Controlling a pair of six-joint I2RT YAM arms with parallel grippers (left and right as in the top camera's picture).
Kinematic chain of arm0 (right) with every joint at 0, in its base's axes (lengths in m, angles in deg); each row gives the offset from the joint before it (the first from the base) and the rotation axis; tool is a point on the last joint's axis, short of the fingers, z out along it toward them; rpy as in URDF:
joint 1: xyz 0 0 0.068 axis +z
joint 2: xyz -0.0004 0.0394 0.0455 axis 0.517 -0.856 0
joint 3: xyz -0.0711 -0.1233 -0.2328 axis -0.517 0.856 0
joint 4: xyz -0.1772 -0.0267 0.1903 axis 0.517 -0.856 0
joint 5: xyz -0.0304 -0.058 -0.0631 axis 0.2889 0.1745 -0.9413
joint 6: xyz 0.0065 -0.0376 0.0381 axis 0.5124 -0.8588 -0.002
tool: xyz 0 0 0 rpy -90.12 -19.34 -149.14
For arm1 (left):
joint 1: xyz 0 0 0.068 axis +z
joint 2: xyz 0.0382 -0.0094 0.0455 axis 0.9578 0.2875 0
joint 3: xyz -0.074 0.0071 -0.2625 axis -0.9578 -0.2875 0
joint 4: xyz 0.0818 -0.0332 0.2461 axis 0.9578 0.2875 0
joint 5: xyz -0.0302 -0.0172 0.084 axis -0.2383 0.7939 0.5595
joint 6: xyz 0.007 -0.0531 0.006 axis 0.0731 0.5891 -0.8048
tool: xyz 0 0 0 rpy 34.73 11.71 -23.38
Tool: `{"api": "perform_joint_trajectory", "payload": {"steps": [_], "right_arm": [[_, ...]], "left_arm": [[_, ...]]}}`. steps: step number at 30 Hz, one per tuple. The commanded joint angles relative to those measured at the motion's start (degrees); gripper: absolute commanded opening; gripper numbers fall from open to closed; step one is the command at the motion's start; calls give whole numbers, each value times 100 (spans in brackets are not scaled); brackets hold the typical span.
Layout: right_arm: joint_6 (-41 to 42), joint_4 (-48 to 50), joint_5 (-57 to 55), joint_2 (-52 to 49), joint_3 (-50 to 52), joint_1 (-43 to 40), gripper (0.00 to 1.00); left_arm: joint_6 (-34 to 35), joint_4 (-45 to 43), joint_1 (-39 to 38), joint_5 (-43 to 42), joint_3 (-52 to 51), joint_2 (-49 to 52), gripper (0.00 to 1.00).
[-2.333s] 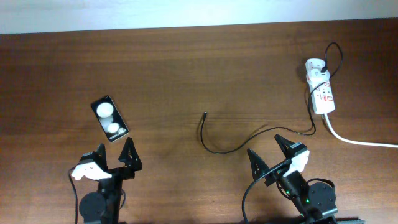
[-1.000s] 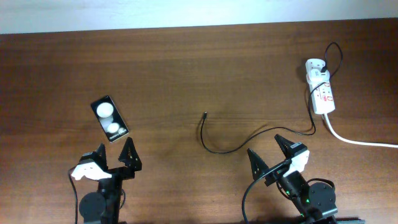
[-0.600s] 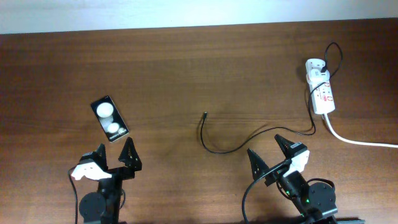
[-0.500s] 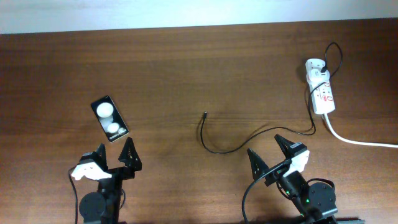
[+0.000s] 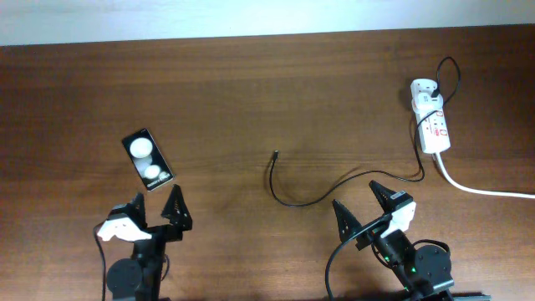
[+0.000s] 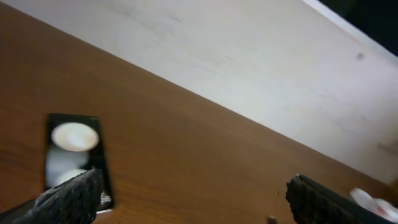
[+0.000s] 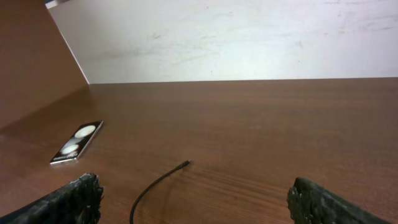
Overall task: Plug charger to phone and switch on socket
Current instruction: 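Move the left gripper over the black phone and lower onto it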
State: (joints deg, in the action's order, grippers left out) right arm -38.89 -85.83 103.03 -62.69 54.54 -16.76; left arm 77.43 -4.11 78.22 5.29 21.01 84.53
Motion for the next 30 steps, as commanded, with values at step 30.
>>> {"api": "perform_joint_trajectory", "payload": {"steps": [30], "right_arm": [[39,-2,-50,66,55,35,99]], "left_arm": [[-1311,5276,-28,981,7361,7667,99]]}}
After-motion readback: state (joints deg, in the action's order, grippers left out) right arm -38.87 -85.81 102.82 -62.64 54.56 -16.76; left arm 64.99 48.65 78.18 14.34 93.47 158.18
